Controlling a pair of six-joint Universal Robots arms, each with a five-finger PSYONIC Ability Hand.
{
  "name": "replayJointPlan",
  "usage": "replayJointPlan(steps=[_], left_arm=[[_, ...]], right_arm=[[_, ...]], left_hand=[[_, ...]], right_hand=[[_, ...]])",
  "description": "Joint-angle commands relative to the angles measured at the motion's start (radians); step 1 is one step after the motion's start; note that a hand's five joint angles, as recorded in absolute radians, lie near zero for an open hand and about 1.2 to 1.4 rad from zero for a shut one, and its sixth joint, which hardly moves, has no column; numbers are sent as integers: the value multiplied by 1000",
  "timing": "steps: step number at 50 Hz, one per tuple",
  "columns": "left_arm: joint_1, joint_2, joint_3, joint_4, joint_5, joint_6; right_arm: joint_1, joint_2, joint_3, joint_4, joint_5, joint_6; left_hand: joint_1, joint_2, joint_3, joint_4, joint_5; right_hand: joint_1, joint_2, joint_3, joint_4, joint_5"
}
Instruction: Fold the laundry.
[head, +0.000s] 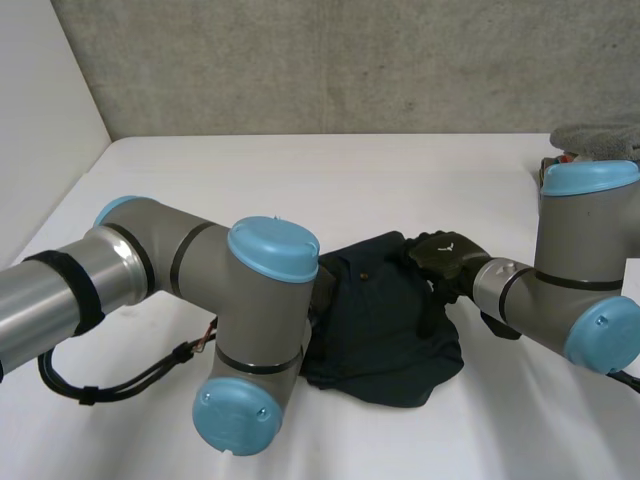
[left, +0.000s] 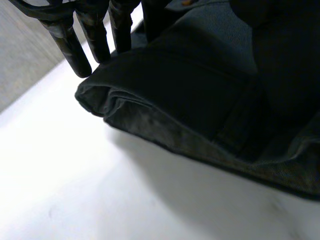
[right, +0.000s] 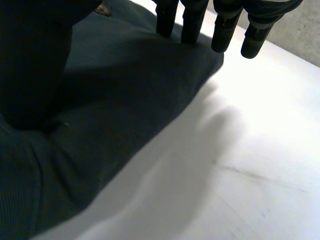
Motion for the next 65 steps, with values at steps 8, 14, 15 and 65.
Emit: replayJointPlan(steps=[8, 14, 15, 65], left_arm=[[9, 114, 9, 6, 26, -1], [21, 242, 31, 58, 155, 8], [26, 255, 36, 65, 187, 10], [139, 355, 172, -20, 698, -71]], right_arm=[[6, -127, 93, -112, 96, -103], [15, -351, 291, -276, 142, -135], [19, -377, 324, -298, 142, -143], [81, -138, 405, -1062, 143, 3]], left_hand=[[-6, -29, -27, -22, -41], [-12, -35, -33, -28, -47], [-12, -35, -33, -28, -47], [17, -5, -4, 2, -18]], right_hand=[[-50, -38, -36, -35, -42], [-50, -38, -36, -35, -42], [-50, -38, -36, -35, -42], [1172, 1184, 1186, 1187, 1180]])
